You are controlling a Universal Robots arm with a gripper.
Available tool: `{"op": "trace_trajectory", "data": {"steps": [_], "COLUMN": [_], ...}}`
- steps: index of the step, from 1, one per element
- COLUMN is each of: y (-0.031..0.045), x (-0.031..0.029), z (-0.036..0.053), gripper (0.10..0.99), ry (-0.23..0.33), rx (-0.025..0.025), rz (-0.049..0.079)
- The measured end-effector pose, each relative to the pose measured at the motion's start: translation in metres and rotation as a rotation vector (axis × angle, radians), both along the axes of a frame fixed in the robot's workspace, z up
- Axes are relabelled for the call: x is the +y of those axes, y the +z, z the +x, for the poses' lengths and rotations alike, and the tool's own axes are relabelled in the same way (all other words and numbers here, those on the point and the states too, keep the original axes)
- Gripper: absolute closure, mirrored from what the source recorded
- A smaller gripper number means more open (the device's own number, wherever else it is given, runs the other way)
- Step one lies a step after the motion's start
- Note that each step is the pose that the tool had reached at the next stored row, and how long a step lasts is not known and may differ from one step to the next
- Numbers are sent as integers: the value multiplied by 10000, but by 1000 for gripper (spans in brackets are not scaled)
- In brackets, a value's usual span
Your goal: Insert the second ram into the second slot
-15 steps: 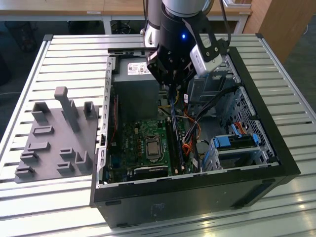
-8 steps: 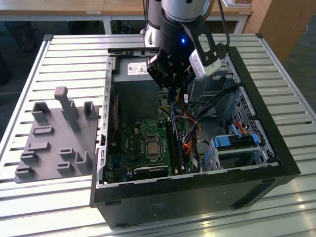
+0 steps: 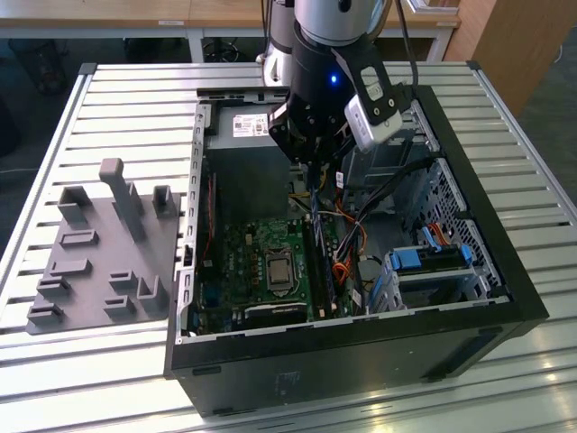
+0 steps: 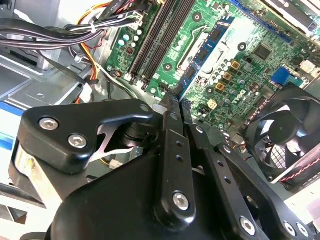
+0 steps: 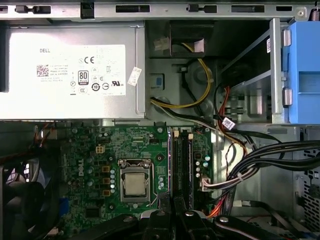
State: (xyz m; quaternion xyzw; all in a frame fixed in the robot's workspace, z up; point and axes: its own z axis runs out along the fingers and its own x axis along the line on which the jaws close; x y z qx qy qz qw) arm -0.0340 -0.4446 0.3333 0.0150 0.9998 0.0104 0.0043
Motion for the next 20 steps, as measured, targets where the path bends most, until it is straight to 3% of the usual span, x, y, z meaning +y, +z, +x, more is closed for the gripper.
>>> {"op": "trace_trajectory", "data": {"steps": [20], "y": [-81], "x": [0], "z": [0], "gripper": [949], "ry": [0], "rx": [0], "rz": [0]}}
